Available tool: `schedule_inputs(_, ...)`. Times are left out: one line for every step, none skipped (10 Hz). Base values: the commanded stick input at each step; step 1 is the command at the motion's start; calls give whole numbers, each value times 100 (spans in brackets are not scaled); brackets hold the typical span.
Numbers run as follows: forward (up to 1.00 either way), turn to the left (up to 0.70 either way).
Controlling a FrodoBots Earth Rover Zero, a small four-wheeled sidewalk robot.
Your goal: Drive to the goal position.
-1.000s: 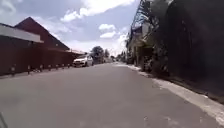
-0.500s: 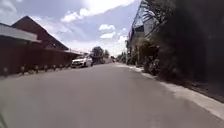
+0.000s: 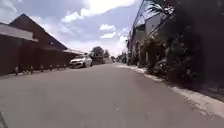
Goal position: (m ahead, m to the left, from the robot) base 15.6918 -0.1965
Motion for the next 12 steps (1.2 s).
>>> schedule_inputs(100,0)
schedule_inputs(100,0)
schedule_inputs(100,0)
schedule_inputs(100,0)
schedule_inputs(100,0)
schedule_inputs(100,0)
schedule_inputs(100,0)
schedule_inputs(100,0)
schedule_inputs(100,0)
schedule_inputs(100,0)
schedule_inputs(100,0)
schedule_inputs(100,0)
